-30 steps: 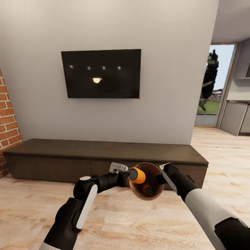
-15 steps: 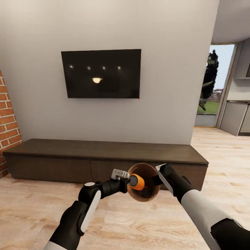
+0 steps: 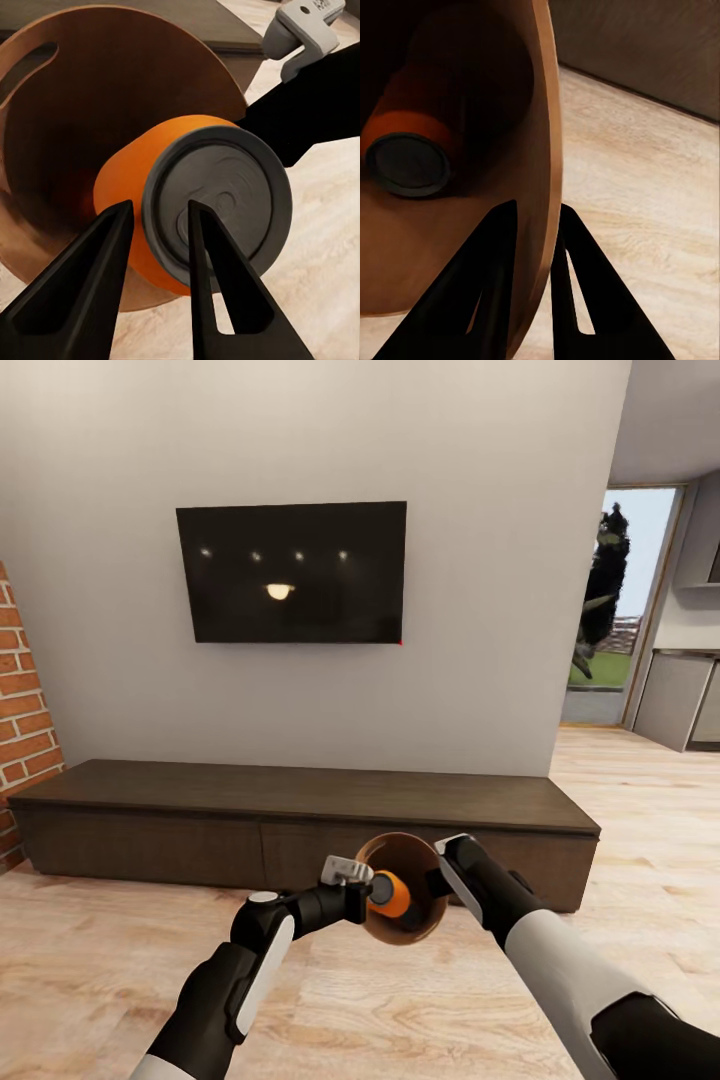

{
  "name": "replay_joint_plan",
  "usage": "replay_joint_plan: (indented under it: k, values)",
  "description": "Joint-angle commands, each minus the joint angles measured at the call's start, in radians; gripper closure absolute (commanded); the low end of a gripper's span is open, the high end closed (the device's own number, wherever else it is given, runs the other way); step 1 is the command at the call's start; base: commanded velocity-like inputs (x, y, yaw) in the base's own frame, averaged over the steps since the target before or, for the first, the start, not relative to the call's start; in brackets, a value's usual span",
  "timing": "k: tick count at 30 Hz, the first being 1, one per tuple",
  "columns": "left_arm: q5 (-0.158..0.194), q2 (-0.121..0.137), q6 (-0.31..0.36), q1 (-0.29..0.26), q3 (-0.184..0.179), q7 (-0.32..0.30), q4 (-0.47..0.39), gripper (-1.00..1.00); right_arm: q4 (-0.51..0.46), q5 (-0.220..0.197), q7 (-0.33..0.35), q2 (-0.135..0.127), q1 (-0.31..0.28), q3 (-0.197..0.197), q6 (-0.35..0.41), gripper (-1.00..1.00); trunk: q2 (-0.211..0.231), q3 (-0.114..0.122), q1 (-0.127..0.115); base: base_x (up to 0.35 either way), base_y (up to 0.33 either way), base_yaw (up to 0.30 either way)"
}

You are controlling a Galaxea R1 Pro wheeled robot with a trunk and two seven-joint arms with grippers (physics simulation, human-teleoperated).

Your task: Put the three can of soda from the living room inside the tash can in the kitchen.

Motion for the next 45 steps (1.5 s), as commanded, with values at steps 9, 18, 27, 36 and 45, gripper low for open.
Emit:
replay_joint_plan:
  k: [9, 18, 27, 36, 45]
  values:
    - [0.000, 0.000, -0.011, 0.000, 0.000, 0.005, 0.028, 1.00, -0.001, 0.010, 0.002, 0.004, 0.001, -0.001, 0.002, 1.00, 0.000, 0.000, 0.000, 0.000, 0.000, 0.000]
    - [-0.002, 0.000, -0.029, 0.000, 0.000, 0.005, 0.031, 1.00, -0.003, 0.009, 0.004, 0.018, 0.006, -0.001, 0.007, 1.00, 0.000, 0.000, 0.000, 0.000, 0.000, 0.000]
    - [-0.002, 0.000, -0.049, 0.000, 0.000, 0.005, 0.064, 1.00, -0.022, 0.011, 0.004, 0.023, 0.019, 0.005, 0.011, 1.00, 0.000, 0.000, 0.000, 0.000, 0.000, 0.000]
    - [0.003, 0.000, -0.097, 0.000, 0.001, 0.005, 0.167, 1.00, -0.044, 0.011, 0.005, 0.024, 0.029, 0.023, 0.014, 1.00, 0.000, 0.000, 0.000, 0.000, 0.000, 0.000]
    - [0.003, 0.000, -0.106, 0.000, 0.001, 0.005, 0.174, 1.00, -0.046, 0.010, 0.005, 0.024, 0.030, 0.028, 0.014, 1.00, 0.000, 0.000, 0.000, 0.000, 0.000, 0.000]
